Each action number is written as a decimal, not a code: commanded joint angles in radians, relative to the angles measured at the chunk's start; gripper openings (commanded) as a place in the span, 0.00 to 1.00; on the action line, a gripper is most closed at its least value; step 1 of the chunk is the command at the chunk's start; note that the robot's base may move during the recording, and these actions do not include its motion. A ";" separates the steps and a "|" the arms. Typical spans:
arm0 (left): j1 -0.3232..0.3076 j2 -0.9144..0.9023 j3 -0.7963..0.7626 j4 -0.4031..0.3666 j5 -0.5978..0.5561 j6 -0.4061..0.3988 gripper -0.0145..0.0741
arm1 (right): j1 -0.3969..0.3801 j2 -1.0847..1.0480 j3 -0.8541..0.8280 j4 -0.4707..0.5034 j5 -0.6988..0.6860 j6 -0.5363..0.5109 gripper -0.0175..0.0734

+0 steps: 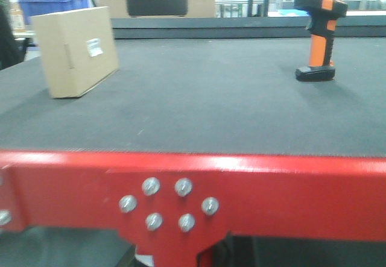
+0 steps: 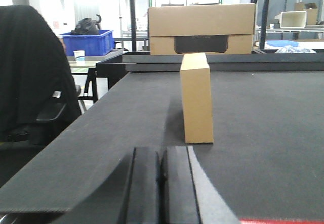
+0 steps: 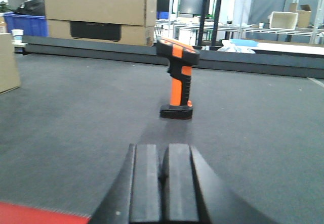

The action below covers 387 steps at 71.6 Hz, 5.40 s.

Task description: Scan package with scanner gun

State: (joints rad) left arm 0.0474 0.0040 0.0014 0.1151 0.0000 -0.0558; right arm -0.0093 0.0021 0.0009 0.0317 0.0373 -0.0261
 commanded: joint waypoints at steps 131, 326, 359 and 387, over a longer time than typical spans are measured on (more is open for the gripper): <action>0.000 -0.004 -0.001 -0.001 -0.017 0.000 0.04 | -0.002 -0.002 -0.001 -0.005 -0.019 0.004 0.01; 0.000 -0.004 -0.001 -0.001 -0.036 0.000 0.04 | -0.002 -0.002 -0.001 -0.005 -0.019 0.004 0.01; 0.000 0.375 -0.461 -0.062 0.402 0.000 0.04 | -0.002 -0.002 -0.001 -0.005 -0.019 0.004 0.01; 0.000 1.048 -1.013 -0.062 0.688 0.000 0.04 | -0.002 -0.002 -0.001 -0.005 -0.019 0.004 0.01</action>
State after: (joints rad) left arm 0.0474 0.9689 -0.9390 0.0621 0.6798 -0.0558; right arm -0.0093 0.0021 0.0009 0.0317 0.0373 -0.0261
